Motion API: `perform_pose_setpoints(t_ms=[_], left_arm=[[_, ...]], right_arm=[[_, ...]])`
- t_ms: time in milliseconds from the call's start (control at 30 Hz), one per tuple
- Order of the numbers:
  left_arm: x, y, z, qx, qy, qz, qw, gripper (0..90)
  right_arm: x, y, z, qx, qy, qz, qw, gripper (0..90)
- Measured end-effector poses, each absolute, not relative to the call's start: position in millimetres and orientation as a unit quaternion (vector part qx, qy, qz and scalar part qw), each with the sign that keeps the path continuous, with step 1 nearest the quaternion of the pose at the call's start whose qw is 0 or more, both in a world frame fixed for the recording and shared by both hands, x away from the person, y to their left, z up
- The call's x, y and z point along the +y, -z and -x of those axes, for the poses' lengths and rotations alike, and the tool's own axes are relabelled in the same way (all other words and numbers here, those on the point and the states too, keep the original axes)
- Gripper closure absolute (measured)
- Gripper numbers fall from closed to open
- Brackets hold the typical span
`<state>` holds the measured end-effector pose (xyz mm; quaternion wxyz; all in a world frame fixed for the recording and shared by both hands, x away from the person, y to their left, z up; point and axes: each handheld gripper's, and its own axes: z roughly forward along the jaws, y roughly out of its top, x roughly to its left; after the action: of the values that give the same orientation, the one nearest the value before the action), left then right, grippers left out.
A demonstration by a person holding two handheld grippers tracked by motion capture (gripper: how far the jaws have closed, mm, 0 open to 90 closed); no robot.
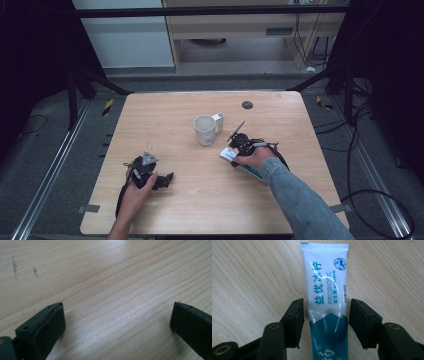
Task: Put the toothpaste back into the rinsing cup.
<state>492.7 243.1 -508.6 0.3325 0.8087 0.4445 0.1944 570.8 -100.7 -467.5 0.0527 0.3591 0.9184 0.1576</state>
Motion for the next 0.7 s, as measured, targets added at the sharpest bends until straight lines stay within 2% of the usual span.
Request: perform_pose_setpoints(t_ms=[300,700], left_arm=[[243.1,508.6,-492.7,0.445,-0.194,-0.809,0.332,0.0],[243.1,508.6,-492.8,0.444,-0.194,-0.809,0.332,0.0]], right_arm=[[-99.1,469.1,-572.1,0.92,-0.153,-0.357,0.051,52.6],[-94.9,468.1,-571.9,0.925,-0.133,-0.352,0.057,55.7]])
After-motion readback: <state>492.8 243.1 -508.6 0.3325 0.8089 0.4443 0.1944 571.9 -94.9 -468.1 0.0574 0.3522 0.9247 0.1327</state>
